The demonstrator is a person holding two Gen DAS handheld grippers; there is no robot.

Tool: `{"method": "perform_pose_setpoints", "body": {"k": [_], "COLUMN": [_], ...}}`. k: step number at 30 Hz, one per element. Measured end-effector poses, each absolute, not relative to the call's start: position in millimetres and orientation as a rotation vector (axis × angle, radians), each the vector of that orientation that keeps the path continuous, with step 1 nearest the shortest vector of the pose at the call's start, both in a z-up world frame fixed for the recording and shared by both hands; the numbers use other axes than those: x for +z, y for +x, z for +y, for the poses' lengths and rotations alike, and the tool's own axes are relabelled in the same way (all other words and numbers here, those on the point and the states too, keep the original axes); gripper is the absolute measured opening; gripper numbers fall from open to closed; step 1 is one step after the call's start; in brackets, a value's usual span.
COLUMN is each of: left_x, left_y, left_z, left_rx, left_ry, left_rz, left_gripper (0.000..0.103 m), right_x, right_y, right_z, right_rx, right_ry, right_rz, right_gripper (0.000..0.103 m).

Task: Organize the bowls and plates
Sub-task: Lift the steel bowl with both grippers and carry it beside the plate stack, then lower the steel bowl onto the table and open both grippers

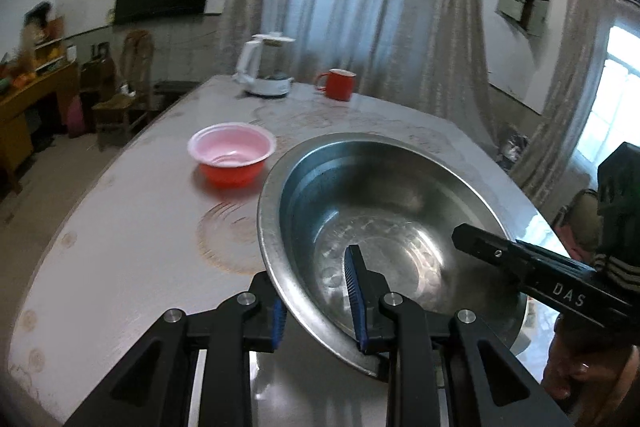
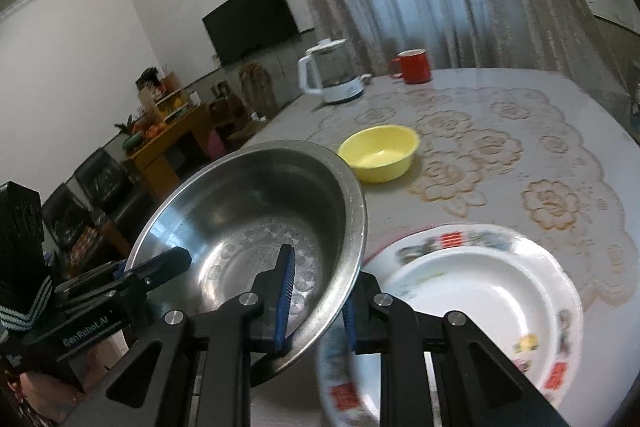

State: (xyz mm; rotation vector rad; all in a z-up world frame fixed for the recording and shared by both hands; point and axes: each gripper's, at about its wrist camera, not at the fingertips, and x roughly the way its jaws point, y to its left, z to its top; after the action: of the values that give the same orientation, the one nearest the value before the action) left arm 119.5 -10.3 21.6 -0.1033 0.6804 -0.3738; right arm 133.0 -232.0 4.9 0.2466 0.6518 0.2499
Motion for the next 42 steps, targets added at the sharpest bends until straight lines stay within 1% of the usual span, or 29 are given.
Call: {"method": "perform_pose_setpoints", "body": {"k": [9, 15, 24, 28, 32, 42], "left_x": [-14, -29, -40, -45, -49, -54], "left_y": [124, 130, 142, 148, 149, 146], "left_z": [28, 35, 32, 30, 25, 19], "left_rx": [-0.295, -0.282, -0.268, -0.254, -0.249, -0.256], "left_ry": [-0.169, -0.195, -0.217, -0.221, -0.205, -0.2], "left_rz": [0.753, 0.784, 0.794, 0.803, 0.811, 0.827], "left_gripper": [0.026, 0.026, 0.026, 0.026, 0.026, 0.027], "right_x": [-27, -43, -49, -54, -53, -32], "right_y": [147, 154, 164, 174, 174, 152], "right_z": [-182, -168, -165, -164, -164, -190], "right_rx": [0.27, 0.26, 0.222, 0.196, 0.187, 0.148], "right_ry": [0.212, 0.189, 0.16, 0.146, 0.147, 0.236], "right_rz": [0.767, 0.815, 0.84, 0.866, 0.876, 0.812], "right_gripper": [0.021, 0.022, 0.022, 0.025, 0.035, 0.037]}}
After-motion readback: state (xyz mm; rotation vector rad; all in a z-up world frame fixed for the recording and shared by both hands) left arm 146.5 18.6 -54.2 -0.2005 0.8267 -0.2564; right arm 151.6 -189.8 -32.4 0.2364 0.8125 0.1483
